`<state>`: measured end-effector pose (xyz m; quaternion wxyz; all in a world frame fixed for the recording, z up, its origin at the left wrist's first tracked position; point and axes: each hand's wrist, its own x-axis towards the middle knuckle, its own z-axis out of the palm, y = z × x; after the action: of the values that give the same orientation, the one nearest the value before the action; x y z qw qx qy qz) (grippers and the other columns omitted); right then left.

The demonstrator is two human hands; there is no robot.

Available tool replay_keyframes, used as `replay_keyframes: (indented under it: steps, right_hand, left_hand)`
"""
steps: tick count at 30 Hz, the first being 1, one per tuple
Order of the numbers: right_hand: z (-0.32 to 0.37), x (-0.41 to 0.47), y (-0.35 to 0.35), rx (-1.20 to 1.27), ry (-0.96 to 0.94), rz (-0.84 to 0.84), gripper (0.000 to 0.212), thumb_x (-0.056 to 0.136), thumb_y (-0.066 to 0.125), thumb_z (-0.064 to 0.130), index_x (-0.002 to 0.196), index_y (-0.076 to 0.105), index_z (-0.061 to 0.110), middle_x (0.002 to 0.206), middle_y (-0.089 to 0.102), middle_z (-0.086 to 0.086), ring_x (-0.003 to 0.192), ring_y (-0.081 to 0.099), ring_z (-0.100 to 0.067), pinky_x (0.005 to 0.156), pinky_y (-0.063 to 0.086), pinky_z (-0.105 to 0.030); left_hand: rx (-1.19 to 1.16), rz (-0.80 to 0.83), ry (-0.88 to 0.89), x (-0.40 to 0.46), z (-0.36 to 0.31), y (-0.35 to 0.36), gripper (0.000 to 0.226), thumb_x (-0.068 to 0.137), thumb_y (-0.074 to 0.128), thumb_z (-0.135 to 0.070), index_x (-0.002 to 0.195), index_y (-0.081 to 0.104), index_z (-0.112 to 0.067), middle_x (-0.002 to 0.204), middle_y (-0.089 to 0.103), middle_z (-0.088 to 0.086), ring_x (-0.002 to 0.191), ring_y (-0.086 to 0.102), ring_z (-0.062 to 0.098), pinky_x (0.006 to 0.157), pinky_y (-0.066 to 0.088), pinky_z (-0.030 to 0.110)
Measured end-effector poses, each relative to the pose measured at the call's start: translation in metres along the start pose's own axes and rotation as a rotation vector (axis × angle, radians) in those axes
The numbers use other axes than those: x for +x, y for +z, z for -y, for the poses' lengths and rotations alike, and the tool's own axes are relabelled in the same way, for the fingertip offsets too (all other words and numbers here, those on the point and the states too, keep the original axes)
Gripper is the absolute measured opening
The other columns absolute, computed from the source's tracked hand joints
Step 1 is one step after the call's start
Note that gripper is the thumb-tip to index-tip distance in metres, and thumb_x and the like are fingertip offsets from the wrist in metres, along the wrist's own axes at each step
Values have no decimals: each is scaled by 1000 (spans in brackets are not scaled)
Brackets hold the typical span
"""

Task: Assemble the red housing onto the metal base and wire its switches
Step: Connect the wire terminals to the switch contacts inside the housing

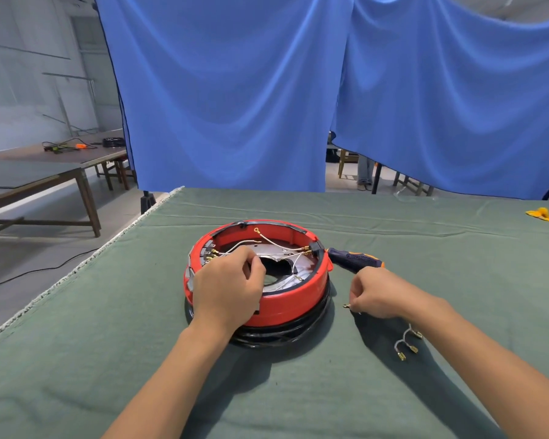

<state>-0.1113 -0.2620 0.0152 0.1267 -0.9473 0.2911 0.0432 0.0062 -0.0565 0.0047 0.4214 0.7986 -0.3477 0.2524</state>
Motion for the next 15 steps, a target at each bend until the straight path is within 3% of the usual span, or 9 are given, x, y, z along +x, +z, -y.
replay_keyframes:
  steps: [4, 7, 11, 15]
  right_hand:
    - [0, -5, 2, 50, -47, -98, 16, 86, 63, 20, 70, 62, 21, 81, 68, -2, 84, 62, -20, 66, 44, -25]
    - [3, -12, -6, 173, -97, -132, 21, 88, 61, 18, 67, 59, 20, 81, 72, -4, 75, 67, -17, 68, 51, -27]
    - [14, -23, -30, 409, -175, -155, 21, 87, 63, 13, 66, 63, 14, 64, 68, 1, 48, 60, -4, 49, 45, -19]
    - [29, -32, -60, 854, -224, -193, 19, 88, 62, 4, 70, 63, 7, 55, 61, 2, 39, 48, -4, 37, 38, -16]
  left_hand:
    - [27, 22, -24, 1, -1, 0, 27, 83, 45, -30, 65, 62, -18, 48, 53, -8, 46, 44, 7, 43, 27, 20]
    - [59, 40, -42, 1, -2, -2, 25, 87, 50, -25, 66, 62, -19, 51, 56, -7, 51, 49, 12, 46, 29, 20]
    - [130, 205, -150, 7, -8, -6, 19, 86, 51, -26, 69, 61, -24, 63, 62, -8, 67, 55, 16, 54, 34, 27]
    - [138, 412, -259, 20, -17, -12, 20, 84, 50, -29, 73, 65, -21, 74, 68, -8, 79, 61, 16, 64, 41, 29]
